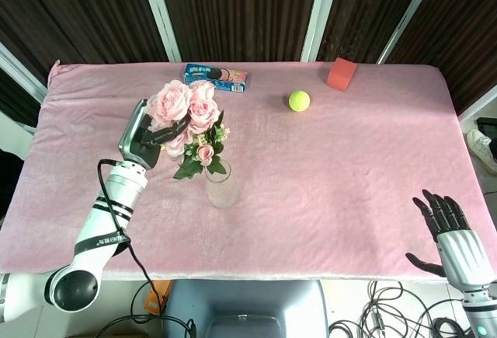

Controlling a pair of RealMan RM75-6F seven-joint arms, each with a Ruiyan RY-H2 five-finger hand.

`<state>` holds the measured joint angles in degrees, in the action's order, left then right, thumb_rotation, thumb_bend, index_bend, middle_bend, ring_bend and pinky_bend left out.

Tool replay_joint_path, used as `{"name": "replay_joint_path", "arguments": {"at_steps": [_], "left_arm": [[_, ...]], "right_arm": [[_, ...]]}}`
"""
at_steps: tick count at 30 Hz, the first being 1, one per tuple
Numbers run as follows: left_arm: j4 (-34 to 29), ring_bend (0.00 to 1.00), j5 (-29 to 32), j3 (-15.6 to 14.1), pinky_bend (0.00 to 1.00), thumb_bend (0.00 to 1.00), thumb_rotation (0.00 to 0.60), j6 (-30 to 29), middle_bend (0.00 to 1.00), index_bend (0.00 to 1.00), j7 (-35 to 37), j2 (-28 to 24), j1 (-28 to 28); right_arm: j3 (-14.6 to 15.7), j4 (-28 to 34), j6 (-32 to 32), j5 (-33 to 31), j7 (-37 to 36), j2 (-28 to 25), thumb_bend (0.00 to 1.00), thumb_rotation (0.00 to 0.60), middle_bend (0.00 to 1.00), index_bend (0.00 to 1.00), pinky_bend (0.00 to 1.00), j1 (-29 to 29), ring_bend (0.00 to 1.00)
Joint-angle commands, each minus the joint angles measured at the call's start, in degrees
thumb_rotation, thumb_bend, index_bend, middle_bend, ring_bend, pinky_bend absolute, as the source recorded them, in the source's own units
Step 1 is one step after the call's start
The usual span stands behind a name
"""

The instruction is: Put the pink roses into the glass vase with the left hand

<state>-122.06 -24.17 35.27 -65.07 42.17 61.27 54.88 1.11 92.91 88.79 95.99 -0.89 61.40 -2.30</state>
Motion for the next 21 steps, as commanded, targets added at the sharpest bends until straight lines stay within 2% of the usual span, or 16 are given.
{"name": "replay_joint_path", "arguments": {"at_steps": [1, 10, 21], "left_arm": [[1.29, 0.62, -0.1, 0.03, 0.22, 0.52, 0.6, 1.37, 0.92, 0.87, -0.84, 0.96, -1.19], [1.09, 0.62, -2.87, 0.79, 0.21, 0.52, 0.6, 4.81, 0.92, 0.87, -2.13, 1.29, -4.66], [5.1, 0.62, -6.72, -2.66, 0.2, 0.51, 0.6, 5.67, 0.92, 0.87, -6.08, 7.43, -5.86]], "right_arm": [[-0.03, -0.09, 0.02, -0.03, -0.11, -0.03, 0.1, 0.6, 0.0, 0.0, 0.0, 0.01, 0.0], [-0.06, 0.06, -0.36, -0.21, 0.46, 0.14, 0.1, 0.6, 0.0, 0.0, 0.0, -0.1, 0.0], [0.1, 0.24, -0.62, 0.1, 0.82, 0.18, 0.1, 0.6, 0.0, 0.0, 0.0, -0.25, 0.0]]}}
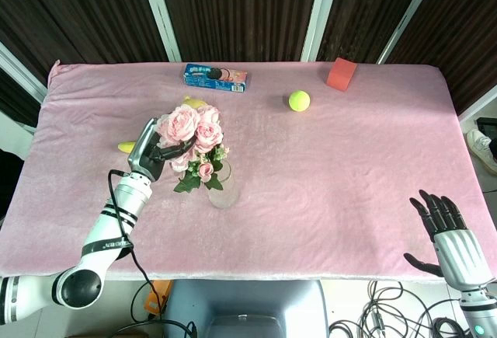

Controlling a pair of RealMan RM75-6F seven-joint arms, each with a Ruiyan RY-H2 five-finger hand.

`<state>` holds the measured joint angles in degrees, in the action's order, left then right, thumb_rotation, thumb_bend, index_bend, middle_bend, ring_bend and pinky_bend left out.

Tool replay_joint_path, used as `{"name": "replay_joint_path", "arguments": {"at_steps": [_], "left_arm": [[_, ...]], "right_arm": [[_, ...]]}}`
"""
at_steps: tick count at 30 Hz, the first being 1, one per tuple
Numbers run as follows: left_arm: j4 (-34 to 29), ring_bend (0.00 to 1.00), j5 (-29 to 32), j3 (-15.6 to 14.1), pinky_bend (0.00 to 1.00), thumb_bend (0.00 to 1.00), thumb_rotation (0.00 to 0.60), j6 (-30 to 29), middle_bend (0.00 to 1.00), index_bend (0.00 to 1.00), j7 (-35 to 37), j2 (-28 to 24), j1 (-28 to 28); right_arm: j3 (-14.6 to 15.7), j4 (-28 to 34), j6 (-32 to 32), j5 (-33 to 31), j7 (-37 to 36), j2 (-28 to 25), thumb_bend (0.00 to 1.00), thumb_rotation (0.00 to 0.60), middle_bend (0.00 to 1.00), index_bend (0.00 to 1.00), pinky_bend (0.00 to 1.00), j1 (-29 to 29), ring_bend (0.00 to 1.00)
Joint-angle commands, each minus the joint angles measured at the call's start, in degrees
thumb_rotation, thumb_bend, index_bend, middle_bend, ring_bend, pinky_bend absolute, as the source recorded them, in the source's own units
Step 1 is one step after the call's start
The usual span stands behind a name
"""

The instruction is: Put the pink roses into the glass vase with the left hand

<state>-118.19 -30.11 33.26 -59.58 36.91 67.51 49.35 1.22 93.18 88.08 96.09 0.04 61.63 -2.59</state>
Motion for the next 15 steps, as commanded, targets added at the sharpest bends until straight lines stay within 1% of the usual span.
{"name": "replay_joint_path", "arguments": {"at_steps": [1, 6, 9, 11, 12, 14, 15], "left_arm": [[1.74, 0.62, -1.2, -0.94, 0.2, 0.51, 0.6, 0.08, 0.92, 0.87, -1.31, 1.65, -0.4], [4.39, 0.6, -4.81, -3.17, 0.19, 0.51, 0.6, 1.61, 0.9, 0.86, -2.58, 4.2, -1.43], [6.29, 0.57, -8.96, -4.87, 0.17, 0.5, 0.6, 1.75, 0.84, 0.82, -3.21, 6.04, -2.42], [7.47, 0.5, -12.11, -5.84, 0.15, 0.48, 0.6, 1.78, 0.75, 0.72, -3.19, 7.29, -3.06], [7.93, 0.42, -14.02, -6.31, 0.12, 0.47, 0.6, 2.49, 0.66, 0.6, -2.77, 7.63, -3.52], [8.49, 0.21, -15.84, -6.28, 0.06, 0.44, 0.6, 3.05, 0.42, 0.29, -1.73, 7.99, -4.2], [8.73, 0.15, -16.84, -6.1, 0.04, 0.43, 0.6, 3.22, 0.35, 0.2, -1.18, 8.21, -4.55]], "right_arm": [[-0.01, -0.06, 0.15, -0.02, -0.19, -0.07, 0.1, 0.6, 0.0, 0.0, 0.0, 0.06, 0.0], [0.08, -0.12, 0.38, 0.16, -0.41, -0.18, 0.1, 0.6, 0.0, 0.0, 0.0, 0.17, 0.0], [0.13, -0.11, 0.46, 0.25, -0.44, -0.19, 0.1, 0.6, 0.0, 0.0, 0.0, 0.23, 0.0], [0.14, -0.07, 0.56, 0.29, -0.44, -0.25, 0.1, 0.6, 0.0, 0.0, 0.0, 0.27, 0.0], [0.14, -0.04, 0.72, 0.35, -0.54, -0.29, 0.1, 0.6, 0.0, 0.0, 0.0, 0.32, 0.0], [0.09, -0.07, 0.98, 0.41, -0.64, -0.31, 0.1, 0.6, 0.0, 0.0, 0.0, 0.41, 0.0], [0.11, -0.11, 1.0, 0.43, -0.69, -0.32, 0.1, 0.6, 0.0, 0.0, 0.0, 0.42, 0.0]]}}
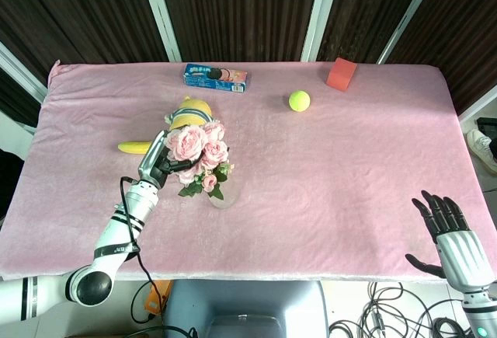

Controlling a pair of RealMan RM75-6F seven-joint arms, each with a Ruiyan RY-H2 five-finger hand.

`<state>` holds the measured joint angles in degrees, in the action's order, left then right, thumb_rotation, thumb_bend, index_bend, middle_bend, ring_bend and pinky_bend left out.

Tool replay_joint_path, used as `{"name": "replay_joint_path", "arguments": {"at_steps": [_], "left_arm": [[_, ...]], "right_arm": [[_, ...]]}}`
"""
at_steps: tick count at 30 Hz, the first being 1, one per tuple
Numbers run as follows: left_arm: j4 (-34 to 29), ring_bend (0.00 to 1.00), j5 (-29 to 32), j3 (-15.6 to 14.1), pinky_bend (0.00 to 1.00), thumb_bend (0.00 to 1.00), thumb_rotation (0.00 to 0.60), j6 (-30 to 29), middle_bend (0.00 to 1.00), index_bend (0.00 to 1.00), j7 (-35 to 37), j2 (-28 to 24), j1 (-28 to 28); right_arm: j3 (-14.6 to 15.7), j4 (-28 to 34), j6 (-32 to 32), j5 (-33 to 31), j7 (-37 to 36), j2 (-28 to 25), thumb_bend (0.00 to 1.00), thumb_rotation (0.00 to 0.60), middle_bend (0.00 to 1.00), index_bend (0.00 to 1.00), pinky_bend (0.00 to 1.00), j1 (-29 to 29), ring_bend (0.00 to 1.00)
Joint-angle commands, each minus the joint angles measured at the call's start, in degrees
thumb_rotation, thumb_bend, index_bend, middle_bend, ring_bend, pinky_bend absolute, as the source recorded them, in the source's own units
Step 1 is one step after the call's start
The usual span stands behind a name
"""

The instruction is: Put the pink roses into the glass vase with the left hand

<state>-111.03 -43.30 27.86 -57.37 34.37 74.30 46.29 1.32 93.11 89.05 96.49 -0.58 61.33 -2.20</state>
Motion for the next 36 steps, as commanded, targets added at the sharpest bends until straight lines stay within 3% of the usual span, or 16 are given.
{"name": "replay_joint_path", "arguments": {"at_steps": [1, 4, 7, 14, 26, 36], "left_arm": [[1.73, 0.07, -4.36, -0.64, 0.01, 0.42, 0.6, 1.2, 0.25, 0.08, 1.61, 1.47, -1.73], [1.92, 0.0, -5.75, -0.65, 0.0, 0.41, 0.6, 2.16, 0.07, 0.0, 1.7, 1.15, -2.3], [1.93, 0.0, -6.13, -0.87, 0.0, 0.4, 0.6, 2.91, 0.0, 0.0, 1.38, 0.87, -2.8], [0.13, 0.0, -7.44, -1.01, 0.0, 0.39, 0.6, 2.33, 0.0, 0.0, -0.36, 0.15, -4.12], [-1.94, 0.0, 4.45, 0.84, 0.0, 0.32, 0.597, 1.58, 0.0, 0.0, -10.72, 0.17, 0.1], [-2.37, 0.0, 5.16, 2.71, 0.0, 0.24, 0.542, 5.99, 0.0, 0.0, -10.38, -3.39, -0.27]], "right_arm": [[0.02, -0.07, -0.04, 0.04, -0.11, -0.03, 0.1, 0.6, 0.0, 0.0, 0.0, 0.0, 0.0], [0.04, -0.07, -0.23, 0.03, -0.15, -0.07, 0.1, 0.6, 0.0, 0.0, 0.0, -0.09, 0.0], [-0.02, 0.11, 0.09, -0.1, -0.58, -0.41, 0.1, 0.6, 0.0, 0.0, 0.0, 0.08, 0.0], [-0.18, -0.14, 0.86, 0.05, -1.57, -0.59, 0.1, 0.6, 0.0, 0.0, 0.0, 0.29, 0.0], [0.16, -0.06, 0.57, 0.81, -1.81, -0.78, 0.1, 0.6, 0.0, 0.0, 0.0, 0.07, 0.0], [0.28, -0.25, 1.3, 1.19, -2.46, -1.04, 0.1, 0.6, 0.0, 0.0, 0.0, 0.38, 0.0]]}}
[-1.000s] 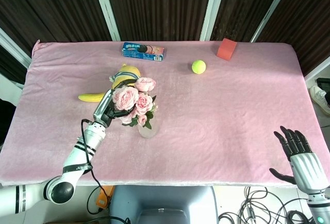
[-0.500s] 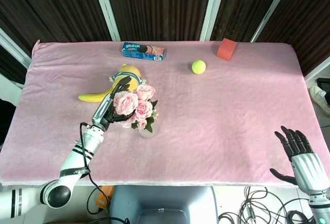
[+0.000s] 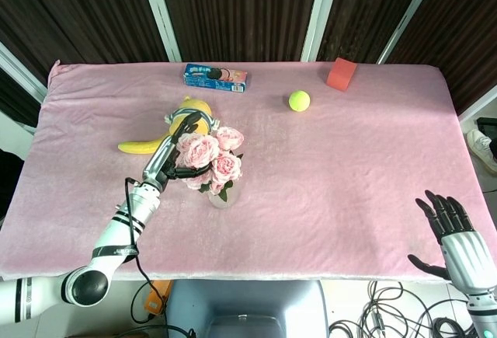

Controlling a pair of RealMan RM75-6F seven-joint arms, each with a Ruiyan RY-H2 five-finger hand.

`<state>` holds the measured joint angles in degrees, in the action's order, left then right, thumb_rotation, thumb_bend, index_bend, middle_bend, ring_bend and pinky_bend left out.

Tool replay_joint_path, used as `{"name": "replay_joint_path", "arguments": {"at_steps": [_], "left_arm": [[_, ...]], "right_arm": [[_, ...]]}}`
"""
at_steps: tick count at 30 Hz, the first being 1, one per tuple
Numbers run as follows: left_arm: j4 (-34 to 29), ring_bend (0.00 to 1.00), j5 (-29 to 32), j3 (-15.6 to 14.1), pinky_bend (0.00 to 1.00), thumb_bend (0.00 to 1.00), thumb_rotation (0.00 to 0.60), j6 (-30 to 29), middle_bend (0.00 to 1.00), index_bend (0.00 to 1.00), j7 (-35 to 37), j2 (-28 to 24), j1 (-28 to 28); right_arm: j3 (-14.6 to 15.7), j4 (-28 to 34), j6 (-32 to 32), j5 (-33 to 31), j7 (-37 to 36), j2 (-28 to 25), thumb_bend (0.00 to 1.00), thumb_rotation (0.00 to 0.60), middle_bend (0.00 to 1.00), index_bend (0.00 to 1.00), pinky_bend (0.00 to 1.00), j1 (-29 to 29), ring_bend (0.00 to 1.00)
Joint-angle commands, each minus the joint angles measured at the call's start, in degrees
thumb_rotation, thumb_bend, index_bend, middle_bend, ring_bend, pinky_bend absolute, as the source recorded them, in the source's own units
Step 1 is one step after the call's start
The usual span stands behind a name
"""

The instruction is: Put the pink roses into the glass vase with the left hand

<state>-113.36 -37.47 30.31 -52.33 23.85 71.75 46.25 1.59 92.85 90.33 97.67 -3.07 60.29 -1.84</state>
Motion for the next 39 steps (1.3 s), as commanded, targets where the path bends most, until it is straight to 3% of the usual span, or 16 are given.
{"name": "replay_joint_path", "arguments": {"at_steps": [1, 6, 8, 11, 17, 27, 34, 39], "left_arm": [[0.14, 0.0, -1.17, 0.22, 0.0, 0.24, 0.535, 0.62, 0.0, 0.0, -0.1, -0.82, -0.3], [2.34, 0.0, -4.06, -2.67, 0.0, 0.24, 0.518, -0.89, 0.0, 0.0, -5.14, 0.14, 0.42], [2.68, 0.0, -3.1, -3.26, 0.0, 0.22, 0.4, -0.4, 0.0, 0.0, -6.15, 0.25, 0.86], [2.56, 0.0, -0.15, -3.05, 0.0, 0.19, 0.14, 2.58, 0.0, 0.0, -5.92, -0.86, 1.62], [2.43, 0.0, 0.27, -2.67, 0.0, 0.16, 0.062, 3.77, 0.0, 0.0, -5.23, -1.38, 1.66], [2.05, 0.0, -5.72, -2.75, 0.0, 0.17, 0.051, -0.18, 0.0, 0.0, -3.97, -2.44, -1.82], [5.32, 0.0, -5.25, -1.96, 0.0, 0.19, 0.044, 0.25, 0.0, 0.0, -1.1, -4.16, -3.92], [9.27, 0.0, -11.93, -6.16, 0.0, 0.24, 0.052, 1.57, 0.0, 0.0, -2.06, -6.78, -7.43]], "right_arm": [[0.02, 0.01, 0.04, 0.03, 0.07, 0.01, 0.1, 0.6, 0.0, 0.0, 0.0, 0.04, 0.0], [0.01, 0.1, -0.16, 0.1, 0.34, 0.1, 0.1, 0.6, 0.0, 0.0, 0.0, -0.08, 0.0], [0.1, 0.06, -0.25, 0.21, 0.4, 0.14, 0.1, 0.6, 0.0, 0.0, 0.0, -0.1, 0.0], [0.11, 0.03, -0.27, 0.26, 0.25, 0.09, 0.1, 0.6, 0.0, 0.0, 0.0, -0.14, 0.0], [0.03, -0.01, -0.11, 0.18, -0.01, -0.02, 0.1, 0.6, 0.0, 0.0, 0.0, -0.1, 0.0], [0.16, -0.21, 0.0, 0.37, -0.05, -0.05, 0.1, 0.6, 0.0, 0.0, 0.0, 0.0, 0.0], [0.24, -0.05, -0.15, 0.37, 0.47, 0.12, 0.1, 0.6, 0.0, 0.0, 0.0, 0.02, 0.0], [0.18, 0.0, -0.33, 0.14, 0.19, -0.08, 0.1, 0.6, 0.0, 0.0, 0.0, -0.05, 0.0]]}}
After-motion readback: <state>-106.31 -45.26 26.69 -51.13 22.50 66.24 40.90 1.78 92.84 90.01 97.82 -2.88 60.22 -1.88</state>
